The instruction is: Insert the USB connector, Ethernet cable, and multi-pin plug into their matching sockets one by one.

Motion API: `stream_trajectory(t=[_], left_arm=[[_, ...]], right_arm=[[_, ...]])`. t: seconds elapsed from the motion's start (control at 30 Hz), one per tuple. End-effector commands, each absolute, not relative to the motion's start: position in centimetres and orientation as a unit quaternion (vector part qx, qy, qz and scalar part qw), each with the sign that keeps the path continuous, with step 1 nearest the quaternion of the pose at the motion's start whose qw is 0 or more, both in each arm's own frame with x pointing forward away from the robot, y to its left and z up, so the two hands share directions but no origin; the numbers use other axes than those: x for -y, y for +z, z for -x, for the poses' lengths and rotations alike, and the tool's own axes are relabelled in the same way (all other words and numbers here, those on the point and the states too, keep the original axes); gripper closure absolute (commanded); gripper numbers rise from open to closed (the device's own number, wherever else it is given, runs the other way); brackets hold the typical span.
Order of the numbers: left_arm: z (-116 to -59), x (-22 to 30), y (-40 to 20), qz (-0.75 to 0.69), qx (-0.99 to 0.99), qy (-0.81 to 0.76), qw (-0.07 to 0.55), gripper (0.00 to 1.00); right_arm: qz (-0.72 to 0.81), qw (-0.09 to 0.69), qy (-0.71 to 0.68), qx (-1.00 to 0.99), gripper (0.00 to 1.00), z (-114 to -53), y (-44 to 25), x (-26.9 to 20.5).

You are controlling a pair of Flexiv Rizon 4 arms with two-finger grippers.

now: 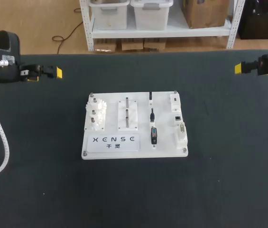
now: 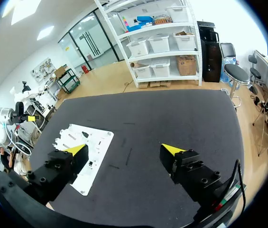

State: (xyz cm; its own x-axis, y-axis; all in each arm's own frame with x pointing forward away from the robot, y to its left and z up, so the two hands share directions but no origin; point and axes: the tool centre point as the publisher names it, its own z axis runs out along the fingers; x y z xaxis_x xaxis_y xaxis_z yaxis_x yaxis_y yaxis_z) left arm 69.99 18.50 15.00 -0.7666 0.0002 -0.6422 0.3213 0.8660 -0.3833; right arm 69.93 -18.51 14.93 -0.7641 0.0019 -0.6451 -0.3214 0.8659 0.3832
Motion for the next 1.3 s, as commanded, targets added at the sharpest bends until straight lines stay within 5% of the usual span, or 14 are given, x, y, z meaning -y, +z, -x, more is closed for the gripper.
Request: stream_trajectory(t=[0.03, 1.3], left_arm=[[-70.0, -18.5, 15.0, -0.089, -0.908, -0.243, 0.330, 0.00], [-70.0, -18.5, 15.0, -0.089, -0.908, -0.243, 0.330, 0.00]], right_arm=[[0.088, 0.332, 0.243, -0.907, 0.00, -70.0, 14.9, 18.5], [0.097, 0.314, 0.207, -0.922, 0.00, -70.9, 15.2, 16.9]])
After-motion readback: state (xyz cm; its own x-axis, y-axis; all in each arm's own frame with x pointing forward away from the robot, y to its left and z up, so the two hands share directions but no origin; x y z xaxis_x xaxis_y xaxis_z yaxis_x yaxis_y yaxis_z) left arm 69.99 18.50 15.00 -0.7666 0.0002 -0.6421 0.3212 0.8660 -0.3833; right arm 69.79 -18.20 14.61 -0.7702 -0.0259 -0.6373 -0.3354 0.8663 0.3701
